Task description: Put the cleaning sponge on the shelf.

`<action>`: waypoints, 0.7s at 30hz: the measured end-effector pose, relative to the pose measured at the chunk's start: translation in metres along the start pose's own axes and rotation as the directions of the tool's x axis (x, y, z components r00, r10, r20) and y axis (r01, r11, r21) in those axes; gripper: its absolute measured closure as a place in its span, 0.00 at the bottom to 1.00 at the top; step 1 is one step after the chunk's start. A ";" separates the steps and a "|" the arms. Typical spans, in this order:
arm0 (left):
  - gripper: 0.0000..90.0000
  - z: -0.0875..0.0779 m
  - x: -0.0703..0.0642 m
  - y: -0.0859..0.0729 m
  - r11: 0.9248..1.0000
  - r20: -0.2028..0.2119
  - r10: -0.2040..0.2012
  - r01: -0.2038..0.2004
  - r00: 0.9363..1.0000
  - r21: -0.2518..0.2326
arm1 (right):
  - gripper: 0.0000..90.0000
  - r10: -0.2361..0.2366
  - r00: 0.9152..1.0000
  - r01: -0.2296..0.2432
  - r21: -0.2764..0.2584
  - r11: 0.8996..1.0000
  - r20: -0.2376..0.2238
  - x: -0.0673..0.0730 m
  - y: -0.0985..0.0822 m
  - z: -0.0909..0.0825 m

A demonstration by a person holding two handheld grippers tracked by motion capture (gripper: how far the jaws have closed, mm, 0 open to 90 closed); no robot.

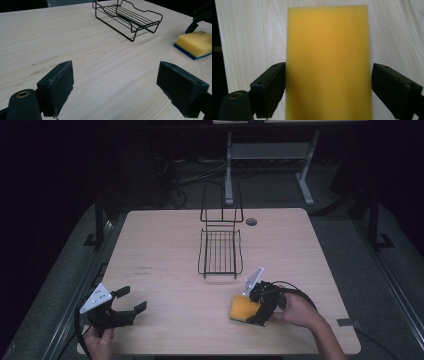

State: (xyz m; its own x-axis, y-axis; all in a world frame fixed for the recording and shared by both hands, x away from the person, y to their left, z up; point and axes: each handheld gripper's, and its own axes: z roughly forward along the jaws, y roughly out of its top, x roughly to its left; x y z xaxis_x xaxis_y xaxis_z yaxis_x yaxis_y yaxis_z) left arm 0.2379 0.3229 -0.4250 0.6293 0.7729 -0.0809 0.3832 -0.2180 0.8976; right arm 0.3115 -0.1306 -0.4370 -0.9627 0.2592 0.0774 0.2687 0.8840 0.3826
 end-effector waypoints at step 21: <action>0.15 -0.001 0.001 0.000 1.000 -0.001 -0.003 0.003 1.000 -0.008 | 0.24 -0.029 0.999 0.029 0.010 1.000 0.014 0.003 0.002 0.004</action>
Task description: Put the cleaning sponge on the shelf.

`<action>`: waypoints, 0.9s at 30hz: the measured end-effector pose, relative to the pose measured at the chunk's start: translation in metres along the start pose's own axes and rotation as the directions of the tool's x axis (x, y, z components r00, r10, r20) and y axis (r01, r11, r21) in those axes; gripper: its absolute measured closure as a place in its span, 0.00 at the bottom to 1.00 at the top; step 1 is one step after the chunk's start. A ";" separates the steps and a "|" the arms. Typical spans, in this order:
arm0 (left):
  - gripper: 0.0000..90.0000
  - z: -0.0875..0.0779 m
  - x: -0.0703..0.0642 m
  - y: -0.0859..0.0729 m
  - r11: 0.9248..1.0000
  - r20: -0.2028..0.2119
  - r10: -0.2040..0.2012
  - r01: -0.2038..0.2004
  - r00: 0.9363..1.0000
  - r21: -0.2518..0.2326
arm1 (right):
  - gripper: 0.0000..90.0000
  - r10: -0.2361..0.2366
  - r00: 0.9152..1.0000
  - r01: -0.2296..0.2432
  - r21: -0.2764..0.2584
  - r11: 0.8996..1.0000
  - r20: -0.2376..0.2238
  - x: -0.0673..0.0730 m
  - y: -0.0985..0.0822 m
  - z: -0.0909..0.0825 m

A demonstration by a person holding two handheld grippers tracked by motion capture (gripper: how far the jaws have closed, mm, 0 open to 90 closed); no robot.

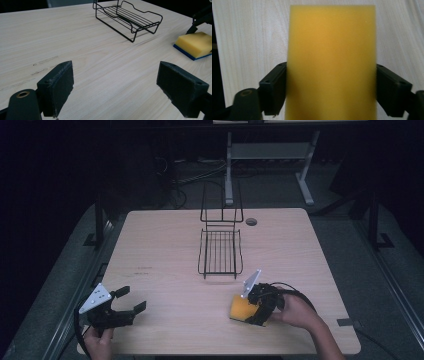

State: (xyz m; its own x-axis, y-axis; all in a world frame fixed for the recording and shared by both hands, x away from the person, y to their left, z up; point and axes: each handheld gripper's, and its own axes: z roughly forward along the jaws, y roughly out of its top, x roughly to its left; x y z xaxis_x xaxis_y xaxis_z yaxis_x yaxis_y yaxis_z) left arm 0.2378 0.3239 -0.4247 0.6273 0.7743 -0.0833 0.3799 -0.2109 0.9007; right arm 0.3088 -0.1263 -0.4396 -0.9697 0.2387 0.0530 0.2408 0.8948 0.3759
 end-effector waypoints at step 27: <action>0.15 0.001 -0.001 0.000 1.000 -0.006 0.004 -0.004 1.000 0.005 | 0.25 -0.016 1.000 0.016 -0.055 0.998 -0.011 -0.015 0.017 -0.021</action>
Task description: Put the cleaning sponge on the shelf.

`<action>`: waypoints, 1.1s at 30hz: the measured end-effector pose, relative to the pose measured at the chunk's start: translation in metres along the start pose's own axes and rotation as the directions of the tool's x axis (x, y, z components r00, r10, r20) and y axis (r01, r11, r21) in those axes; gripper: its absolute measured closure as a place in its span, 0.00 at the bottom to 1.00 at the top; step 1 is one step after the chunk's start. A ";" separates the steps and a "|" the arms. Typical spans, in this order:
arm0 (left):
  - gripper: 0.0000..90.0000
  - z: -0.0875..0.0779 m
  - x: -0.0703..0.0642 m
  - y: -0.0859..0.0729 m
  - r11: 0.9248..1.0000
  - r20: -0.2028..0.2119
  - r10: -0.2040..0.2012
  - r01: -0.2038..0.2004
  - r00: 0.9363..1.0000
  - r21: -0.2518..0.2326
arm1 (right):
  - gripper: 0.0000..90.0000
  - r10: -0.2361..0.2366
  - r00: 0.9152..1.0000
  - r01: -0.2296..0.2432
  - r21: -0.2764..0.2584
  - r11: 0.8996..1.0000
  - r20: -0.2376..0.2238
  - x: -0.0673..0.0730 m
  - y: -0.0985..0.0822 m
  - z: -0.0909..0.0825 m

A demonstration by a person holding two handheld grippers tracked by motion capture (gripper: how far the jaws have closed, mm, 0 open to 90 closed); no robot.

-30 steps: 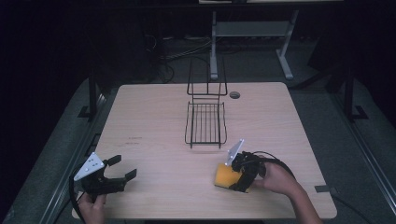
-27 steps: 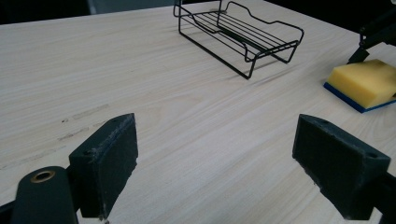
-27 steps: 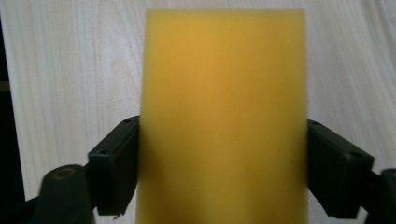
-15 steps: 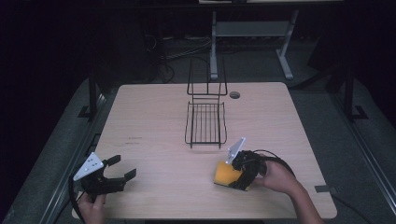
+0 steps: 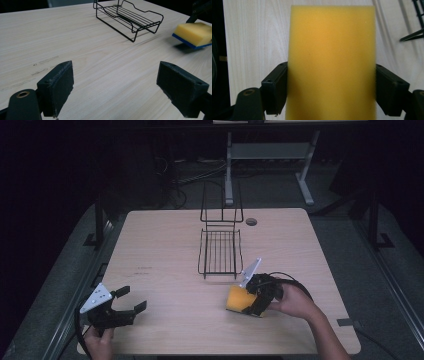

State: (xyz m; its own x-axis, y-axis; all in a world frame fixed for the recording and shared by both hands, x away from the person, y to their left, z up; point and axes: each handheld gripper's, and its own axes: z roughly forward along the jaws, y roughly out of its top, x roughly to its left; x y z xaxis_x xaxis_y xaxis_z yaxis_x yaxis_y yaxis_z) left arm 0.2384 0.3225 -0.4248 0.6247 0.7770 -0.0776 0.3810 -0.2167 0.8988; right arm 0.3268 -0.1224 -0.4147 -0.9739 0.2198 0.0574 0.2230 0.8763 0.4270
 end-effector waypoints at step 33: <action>0.15 0.000 0.002 0.000 1.000 0.003 0.000 0.000 1.000 -0.003 | 0.25 -0.015 0.999 0.014 -0.015 1.000 -0.031 -0.025 0.032 -0.005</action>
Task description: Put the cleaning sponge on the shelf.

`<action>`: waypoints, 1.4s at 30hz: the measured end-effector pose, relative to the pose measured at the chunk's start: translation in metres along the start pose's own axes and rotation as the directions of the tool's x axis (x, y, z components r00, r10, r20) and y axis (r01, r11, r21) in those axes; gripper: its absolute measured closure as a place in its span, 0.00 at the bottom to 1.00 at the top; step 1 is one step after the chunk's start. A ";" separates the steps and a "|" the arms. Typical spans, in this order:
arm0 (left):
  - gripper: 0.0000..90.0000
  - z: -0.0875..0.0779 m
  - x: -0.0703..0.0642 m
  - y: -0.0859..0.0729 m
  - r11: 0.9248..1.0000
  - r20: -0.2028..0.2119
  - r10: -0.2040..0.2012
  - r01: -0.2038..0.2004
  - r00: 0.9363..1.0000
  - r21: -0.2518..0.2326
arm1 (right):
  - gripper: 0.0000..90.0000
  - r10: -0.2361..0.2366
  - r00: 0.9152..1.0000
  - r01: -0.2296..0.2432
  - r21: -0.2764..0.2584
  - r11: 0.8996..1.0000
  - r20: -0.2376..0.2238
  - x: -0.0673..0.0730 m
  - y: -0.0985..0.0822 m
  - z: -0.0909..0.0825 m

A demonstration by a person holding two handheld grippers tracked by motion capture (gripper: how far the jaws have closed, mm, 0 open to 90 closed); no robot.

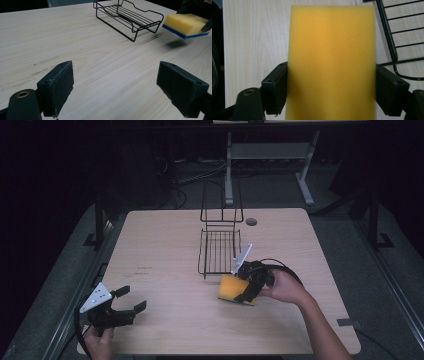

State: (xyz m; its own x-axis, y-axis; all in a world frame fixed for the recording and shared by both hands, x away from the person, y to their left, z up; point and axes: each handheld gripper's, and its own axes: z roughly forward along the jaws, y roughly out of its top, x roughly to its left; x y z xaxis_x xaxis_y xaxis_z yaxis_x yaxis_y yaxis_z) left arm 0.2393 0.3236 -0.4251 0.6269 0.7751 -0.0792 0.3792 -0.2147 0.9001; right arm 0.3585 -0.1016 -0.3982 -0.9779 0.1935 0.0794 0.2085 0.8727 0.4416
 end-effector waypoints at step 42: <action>0.15 -0.003 0.003 -0.001 1.000 -0.003 -0.010 0.010 1.000 -0.003 | 0.25 0.012 0.999 -0.011 0.027 1.000 -0.039 -0.033 0.035 0.011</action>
State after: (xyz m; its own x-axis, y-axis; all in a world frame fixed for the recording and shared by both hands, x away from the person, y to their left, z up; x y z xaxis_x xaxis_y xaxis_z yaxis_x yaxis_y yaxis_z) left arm 0.2391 0.3276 -0.4250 0.6210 0.7790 -0.0866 0.3830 -0.2051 0.9007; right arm 0.3983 -0.0726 -0.3956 -0.9753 0.1859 0.1196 0.2193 0.8822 0.4166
